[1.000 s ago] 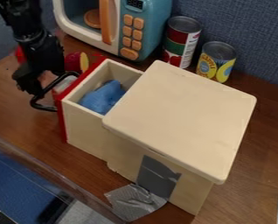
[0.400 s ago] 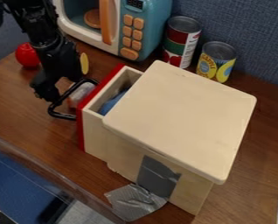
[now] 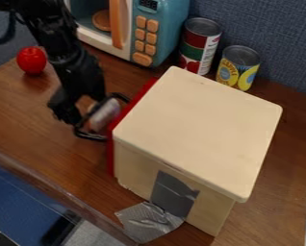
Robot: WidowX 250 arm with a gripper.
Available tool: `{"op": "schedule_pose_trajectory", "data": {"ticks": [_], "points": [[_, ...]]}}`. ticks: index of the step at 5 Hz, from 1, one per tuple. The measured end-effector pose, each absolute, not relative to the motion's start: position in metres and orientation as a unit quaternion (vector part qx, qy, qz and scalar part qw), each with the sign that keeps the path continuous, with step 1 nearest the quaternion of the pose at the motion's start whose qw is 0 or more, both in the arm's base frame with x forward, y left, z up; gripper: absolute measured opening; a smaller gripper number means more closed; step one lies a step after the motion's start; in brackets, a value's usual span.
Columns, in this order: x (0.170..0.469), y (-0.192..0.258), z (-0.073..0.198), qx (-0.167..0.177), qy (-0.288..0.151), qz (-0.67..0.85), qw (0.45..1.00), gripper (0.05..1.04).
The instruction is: Close the drawer
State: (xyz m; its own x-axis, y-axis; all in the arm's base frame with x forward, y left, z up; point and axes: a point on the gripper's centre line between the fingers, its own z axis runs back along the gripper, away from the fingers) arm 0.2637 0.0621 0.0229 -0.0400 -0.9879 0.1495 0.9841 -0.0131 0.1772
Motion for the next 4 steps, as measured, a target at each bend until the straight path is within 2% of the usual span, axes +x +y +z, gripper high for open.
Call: {"op": "schedule_pose_trajectory", "data": {"ticks": [2, 3, 4], "points": [[0.254, 0.043, 0.025, -0.002, -0.123, -0.706, 0.697, 1.000], [0.249, 0.056, 0.023, -0.004, -0.121, -0.694, 0.710, 0.999], [0.232, 0.099, 0.014, -0.016, -0.099, -0.640, 0.762, 0.999]]}}
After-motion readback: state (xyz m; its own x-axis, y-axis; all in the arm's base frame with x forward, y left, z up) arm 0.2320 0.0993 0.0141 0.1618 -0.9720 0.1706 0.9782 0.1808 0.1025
